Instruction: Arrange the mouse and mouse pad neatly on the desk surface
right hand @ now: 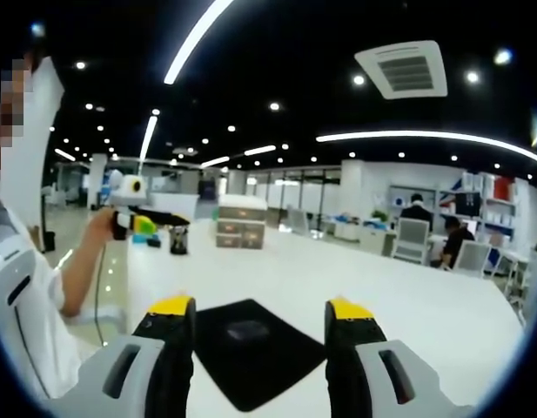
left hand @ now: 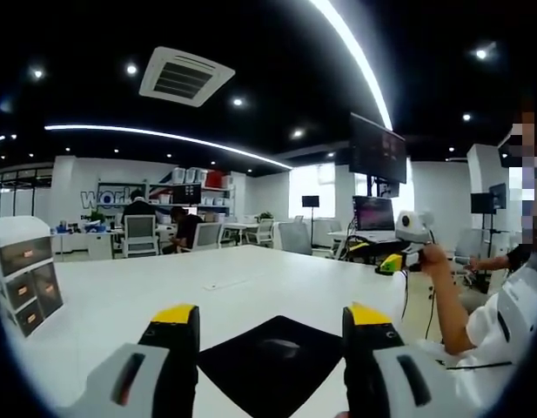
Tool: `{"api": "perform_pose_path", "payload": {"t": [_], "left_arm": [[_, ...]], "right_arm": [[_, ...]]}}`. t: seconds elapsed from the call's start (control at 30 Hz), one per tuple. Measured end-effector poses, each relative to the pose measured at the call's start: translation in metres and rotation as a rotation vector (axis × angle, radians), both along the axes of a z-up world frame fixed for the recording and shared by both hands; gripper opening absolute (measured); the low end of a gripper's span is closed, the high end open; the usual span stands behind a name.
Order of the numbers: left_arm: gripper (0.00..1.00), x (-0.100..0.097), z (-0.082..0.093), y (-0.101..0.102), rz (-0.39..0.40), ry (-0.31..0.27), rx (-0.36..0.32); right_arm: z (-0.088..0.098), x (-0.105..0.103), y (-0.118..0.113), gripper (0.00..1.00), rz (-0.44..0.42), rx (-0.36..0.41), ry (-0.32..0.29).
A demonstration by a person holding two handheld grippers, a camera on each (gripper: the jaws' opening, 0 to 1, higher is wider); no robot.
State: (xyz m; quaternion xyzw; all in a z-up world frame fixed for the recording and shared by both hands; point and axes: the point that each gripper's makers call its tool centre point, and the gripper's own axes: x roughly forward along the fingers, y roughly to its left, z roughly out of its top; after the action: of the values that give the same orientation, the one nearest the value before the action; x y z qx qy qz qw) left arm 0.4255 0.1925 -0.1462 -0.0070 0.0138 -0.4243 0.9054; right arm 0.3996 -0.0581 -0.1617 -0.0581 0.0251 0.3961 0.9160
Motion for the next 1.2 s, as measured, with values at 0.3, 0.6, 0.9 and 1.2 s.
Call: {"api": "perform_pose_path", "payload": {"t": [0.3, 0.6, 0.9, 1.2], "left_arm": [[0.67, 0.0014, -0.0005, 0.0001, -0.002, 0.002, 0.000], [0.66, 0.0006, -0.0007, -0.0015, -0.004, 0.002, 0.003], [0.66, -0.0001, -0.0014, -0.0025, -0.007, 0.002, 0.004], [0.66, 0.0006, -0.0021, -0.0024, -0.007, 0.004, 0.007]], "right_arm": [[-0.0004, 0.0014, 0.0004, 0.57, -0.002, 0.001, 0.004], [-0.0005, 0.0016, -0.0008, 0.56, -0.005, 0.004, 0.002], [0.0002, 0.0000, -0.0016, 0.56, -0.006, 0.005, 0.001], [-0.0018, 0.0011, -0.0019, 0.56, -0.005, 0.003, 0.005]]}}
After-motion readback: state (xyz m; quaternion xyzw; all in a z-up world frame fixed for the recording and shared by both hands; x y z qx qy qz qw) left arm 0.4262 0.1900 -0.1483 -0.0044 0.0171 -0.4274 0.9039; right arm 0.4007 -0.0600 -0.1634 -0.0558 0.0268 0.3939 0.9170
